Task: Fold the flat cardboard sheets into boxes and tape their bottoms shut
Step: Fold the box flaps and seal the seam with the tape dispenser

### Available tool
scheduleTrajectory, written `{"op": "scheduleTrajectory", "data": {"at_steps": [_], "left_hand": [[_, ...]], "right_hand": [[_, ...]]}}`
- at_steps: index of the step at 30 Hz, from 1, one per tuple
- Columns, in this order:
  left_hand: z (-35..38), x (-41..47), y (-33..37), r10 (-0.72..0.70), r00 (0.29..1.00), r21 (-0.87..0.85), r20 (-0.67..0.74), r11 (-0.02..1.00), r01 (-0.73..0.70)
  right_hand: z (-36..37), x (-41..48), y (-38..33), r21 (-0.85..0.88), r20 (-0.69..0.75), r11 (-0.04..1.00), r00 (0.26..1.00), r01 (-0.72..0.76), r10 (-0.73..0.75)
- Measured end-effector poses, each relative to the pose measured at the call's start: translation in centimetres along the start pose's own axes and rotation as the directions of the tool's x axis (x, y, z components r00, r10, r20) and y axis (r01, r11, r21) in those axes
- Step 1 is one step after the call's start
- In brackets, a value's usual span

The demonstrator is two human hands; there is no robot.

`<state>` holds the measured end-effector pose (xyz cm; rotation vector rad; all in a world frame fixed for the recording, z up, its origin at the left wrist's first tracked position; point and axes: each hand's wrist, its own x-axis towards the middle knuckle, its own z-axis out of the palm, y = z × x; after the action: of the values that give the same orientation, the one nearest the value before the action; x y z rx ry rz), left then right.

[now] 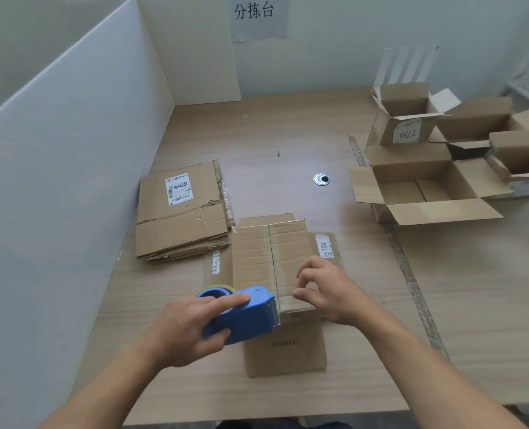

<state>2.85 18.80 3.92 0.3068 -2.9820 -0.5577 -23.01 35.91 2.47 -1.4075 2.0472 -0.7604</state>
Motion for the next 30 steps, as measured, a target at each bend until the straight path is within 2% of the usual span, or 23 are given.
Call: {"op": "scheduleTrajectory", "data": {"at_steps": [6, 10, 13, 17, 25, 30], "left_hand": [[-1.2, -0.8, -1.4, -0.140, 0.985, -0.053, 0.102, 0.988, 0.146], [-2.4, -0.2, -1.9, -0.200, 0.945, -0.110, 0.260, 0.966, 0.235], [-2.6, 0.8, -1.6, -0.216, 0.913, -0.098, 0.345, 0.959, 0.264], [-3.0, 0.2, -1.9, -0.225, 0.903, -0.153, 0.367, 0.943, 0.297], [-2.4, 0.2, -1.4, -0.276, 0.881, -0.087, 0.385, 0.939, 0.333], [-2.4, 0.4, -1.5, -0.341, 0.859, -0.086, 0.382, 0.912, 0.400]], "right_hand": [[-1.8, -2.7, 3.1, 0.059, -0.022, 0.984, 0.986, -0.166, 0.168], [-2.2, -3.7, 4.6, 0.108, 0.009, 0.942, 0.948, -0.317, 0.318], [-1.5, -3.5, 5.2, 0.096, 0.026, 0.922, 0.927, -0.375, 0.374], [-2.0, -4.1, 6.1, 0.116, 0.016, 0.909, 0.916, -0.400, 0.400], [-0.9, -3.7, 6.6, 0.059, 0.065, 0.885, 0.887, -0.461, 0.458], [-0.3, -3.2, 6.6, 0.090, 0.089, 0.863, 0.867, -0.497, 0.490]]}}
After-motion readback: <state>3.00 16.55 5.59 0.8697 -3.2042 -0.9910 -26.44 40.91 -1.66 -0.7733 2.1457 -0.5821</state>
